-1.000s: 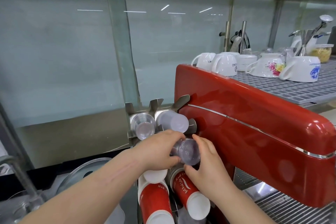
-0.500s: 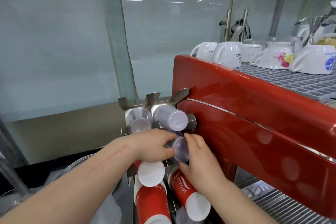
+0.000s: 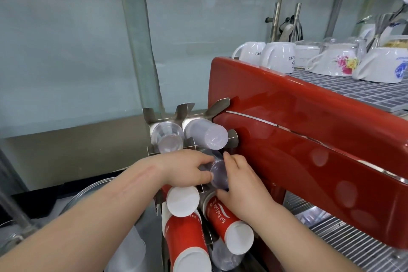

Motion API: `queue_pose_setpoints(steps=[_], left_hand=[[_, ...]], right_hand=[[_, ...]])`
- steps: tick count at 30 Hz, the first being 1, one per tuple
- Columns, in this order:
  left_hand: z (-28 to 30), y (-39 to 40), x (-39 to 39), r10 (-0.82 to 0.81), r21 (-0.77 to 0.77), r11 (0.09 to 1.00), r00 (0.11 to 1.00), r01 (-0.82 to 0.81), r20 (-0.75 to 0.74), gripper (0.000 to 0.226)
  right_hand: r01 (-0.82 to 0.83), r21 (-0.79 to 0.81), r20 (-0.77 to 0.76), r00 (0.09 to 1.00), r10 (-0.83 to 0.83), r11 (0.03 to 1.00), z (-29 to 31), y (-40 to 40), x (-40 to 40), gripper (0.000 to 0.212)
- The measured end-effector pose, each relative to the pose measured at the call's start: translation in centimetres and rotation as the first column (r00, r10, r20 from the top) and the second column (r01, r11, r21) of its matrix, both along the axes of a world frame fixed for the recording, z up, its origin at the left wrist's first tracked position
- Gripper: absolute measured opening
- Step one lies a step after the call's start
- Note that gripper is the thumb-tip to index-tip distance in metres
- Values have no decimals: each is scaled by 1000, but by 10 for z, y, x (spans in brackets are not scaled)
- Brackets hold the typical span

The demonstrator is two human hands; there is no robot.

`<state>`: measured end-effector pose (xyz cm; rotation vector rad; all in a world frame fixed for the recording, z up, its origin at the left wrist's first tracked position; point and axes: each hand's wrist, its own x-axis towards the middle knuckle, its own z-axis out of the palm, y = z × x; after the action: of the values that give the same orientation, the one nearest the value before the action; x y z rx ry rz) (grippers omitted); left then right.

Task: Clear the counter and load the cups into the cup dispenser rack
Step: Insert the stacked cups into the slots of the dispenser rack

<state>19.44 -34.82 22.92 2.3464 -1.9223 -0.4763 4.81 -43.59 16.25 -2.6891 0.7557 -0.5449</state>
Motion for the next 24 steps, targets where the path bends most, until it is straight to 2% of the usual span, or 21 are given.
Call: queue_pose_setpoints(steps=[3, 5, 8, 12, 16, 18, 22, 24], left_hand=[[5, 4, -4, -7, 16, 1000, 1000, 7, 27, 39], [10, 7, -8, -23, 38, 999, 998, 21, 61, 42], [18, 13, -17, -58, 73, 996, 993, 50, 105, 37], [29, 27, -26, -95, 79, 993, 982, 83, 161, 32], [48, 44, -30, -135, 80, 990, 960, 119, 247, 31], [56, 53, -29, -148, 97, 988, 936, 123, 318, 33], [69, 78, -22, -174, 85, 985, 894, 152, 412, 31], [76, 96, -18, -169, 57, 985, 880, 161, 443, 28]], right_hand=[[10, -36, -100, 995, -14, 999, 5, 4, -2, 85], [18, -103, -184, 982, -37, 994, 10, 7, -3, 76], [23, -138, -253, 966, -58, 990, 18, 9, -4, 61], [39, -125, -322, 944, -77, 991, 37, 11, -6, 49], [47, -185, -402, 908, -119, 982, 68, 23, -4, 40], [9, -241, -477, 870, -127, 970, 85, 33, -2, 36], [-118, -299, -686, 716, -128, 947, 116, 56, 0, 34], [-168, -297, -685, 723, -87, 940, 130, 70, -3, 32]])
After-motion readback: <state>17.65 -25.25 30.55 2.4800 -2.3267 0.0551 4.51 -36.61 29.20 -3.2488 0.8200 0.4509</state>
